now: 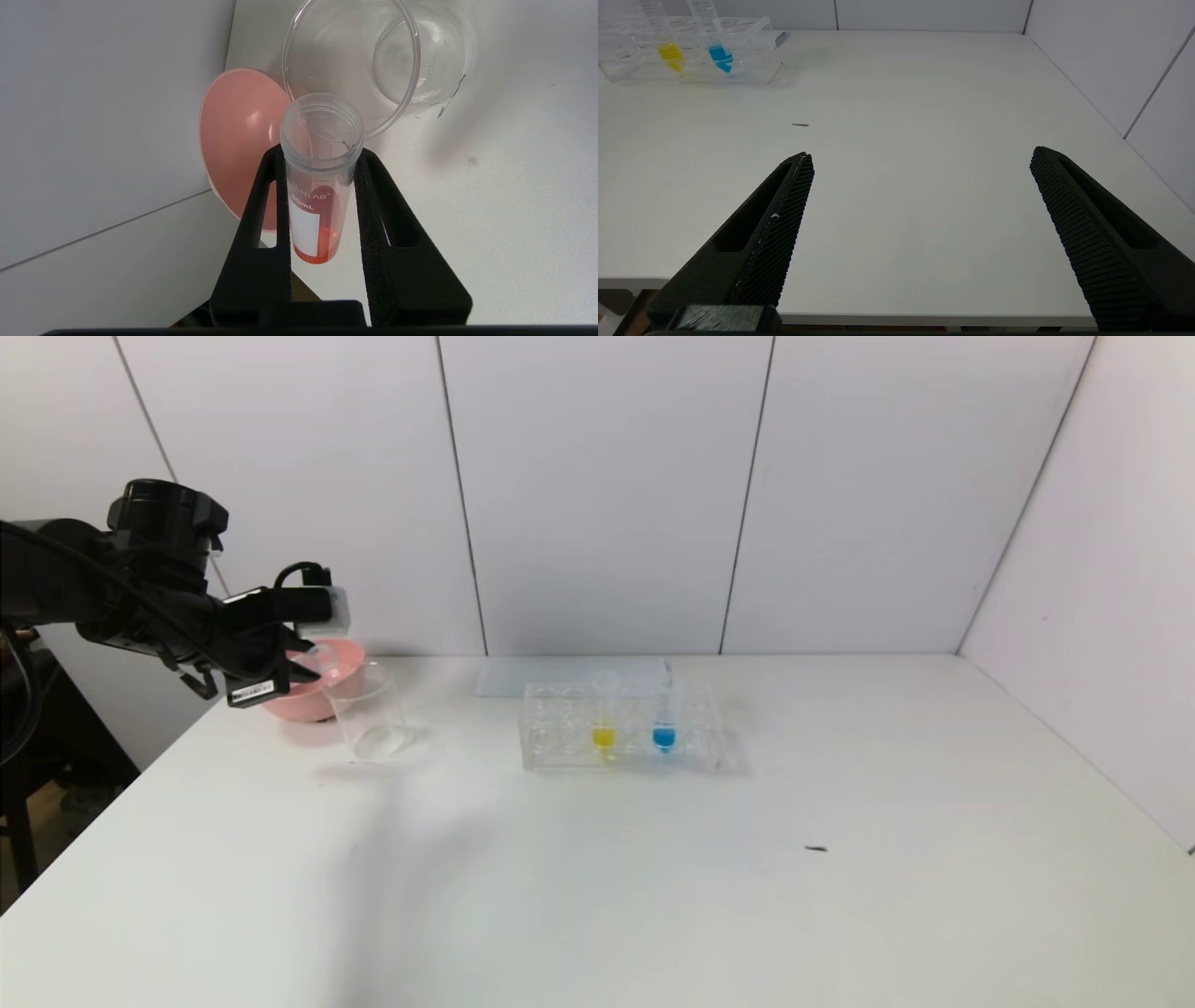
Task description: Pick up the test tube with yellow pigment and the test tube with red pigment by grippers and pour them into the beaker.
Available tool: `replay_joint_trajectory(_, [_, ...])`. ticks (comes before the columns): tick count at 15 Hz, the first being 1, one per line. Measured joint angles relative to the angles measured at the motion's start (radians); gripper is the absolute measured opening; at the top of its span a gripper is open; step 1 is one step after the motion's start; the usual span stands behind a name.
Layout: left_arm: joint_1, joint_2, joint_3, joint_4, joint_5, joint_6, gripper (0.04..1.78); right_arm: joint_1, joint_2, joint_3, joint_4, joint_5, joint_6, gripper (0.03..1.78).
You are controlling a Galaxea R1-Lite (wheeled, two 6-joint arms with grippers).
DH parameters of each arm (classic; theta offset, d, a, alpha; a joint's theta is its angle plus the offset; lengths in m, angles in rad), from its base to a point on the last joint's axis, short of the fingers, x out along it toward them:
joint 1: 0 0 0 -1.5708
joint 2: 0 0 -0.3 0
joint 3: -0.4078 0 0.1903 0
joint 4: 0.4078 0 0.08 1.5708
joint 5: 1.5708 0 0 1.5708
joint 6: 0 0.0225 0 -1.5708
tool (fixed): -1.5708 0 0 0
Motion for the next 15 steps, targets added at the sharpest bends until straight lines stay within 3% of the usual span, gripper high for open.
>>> replay_joint_trajectory(15, [-0.01,0.046,-0.087,0.092,0.051,0.058,0.44,0.0,0.0,0.0,0.0,0.0,0.0,1.7])
